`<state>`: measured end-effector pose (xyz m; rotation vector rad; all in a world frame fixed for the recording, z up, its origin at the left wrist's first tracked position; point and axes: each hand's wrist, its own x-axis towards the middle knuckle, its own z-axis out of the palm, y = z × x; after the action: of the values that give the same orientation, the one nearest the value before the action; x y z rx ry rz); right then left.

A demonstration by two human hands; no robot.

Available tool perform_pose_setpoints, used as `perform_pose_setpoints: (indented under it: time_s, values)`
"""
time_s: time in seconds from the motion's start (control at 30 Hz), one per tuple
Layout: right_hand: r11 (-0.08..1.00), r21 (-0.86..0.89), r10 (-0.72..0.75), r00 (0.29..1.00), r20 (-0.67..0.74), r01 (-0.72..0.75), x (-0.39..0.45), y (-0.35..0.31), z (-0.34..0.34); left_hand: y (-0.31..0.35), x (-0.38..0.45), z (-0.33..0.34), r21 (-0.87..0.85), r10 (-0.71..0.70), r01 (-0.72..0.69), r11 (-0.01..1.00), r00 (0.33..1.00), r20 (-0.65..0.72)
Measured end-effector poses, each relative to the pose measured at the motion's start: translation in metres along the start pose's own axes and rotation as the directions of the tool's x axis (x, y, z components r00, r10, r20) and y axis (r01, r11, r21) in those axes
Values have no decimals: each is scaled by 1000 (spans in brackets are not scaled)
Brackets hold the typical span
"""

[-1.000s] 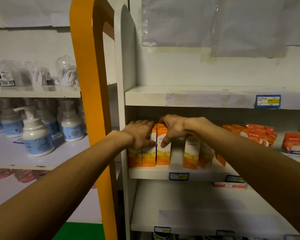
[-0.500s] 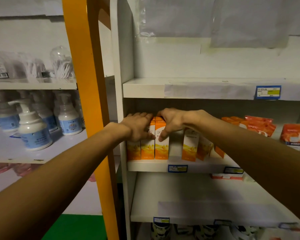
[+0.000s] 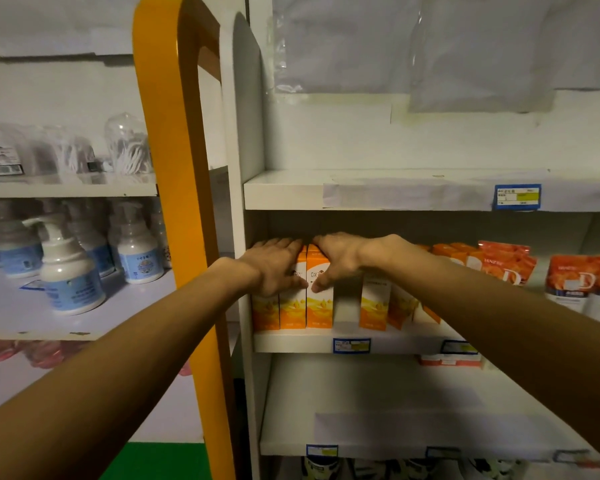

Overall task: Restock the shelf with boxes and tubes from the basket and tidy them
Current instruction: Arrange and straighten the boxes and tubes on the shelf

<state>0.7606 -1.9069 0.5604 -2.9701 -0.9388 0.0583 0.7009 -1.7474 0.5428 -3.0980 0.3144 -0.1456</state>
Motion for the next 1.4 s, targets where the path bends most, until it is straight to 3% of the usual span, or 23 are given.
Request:
perform_pose_setpoints:
  time_s: [0.27, 0.67, 0.97, 1.1, 1.4]
  values:
    - [998, -55, 15, 987, -159, -24, -27, 22, -15, 1, -2, -3, -6, -1, 1, 1000, 1000, -20]
    - [984, -113, 122, 981, -153, -140, -66, 73, -15, 24, 4, -11, 114, 40, -35, 993, 998, -46]
    - [986, -152, 11, 949, -316, -62, -70, 84, -4, 36, 15, -13, 156, 27, -21, 988, 999, -37]
    - [993, -109, -3, 941, -339, -36, -69, 82, -1, 33, 15, -4, 156, -18, 11, 988, 999, 44]
    - [999, -34, -21, 926, -378, 9, -52, 58, 4, 33, 14, -7, 100, 9, -13, 995, 999, 37]
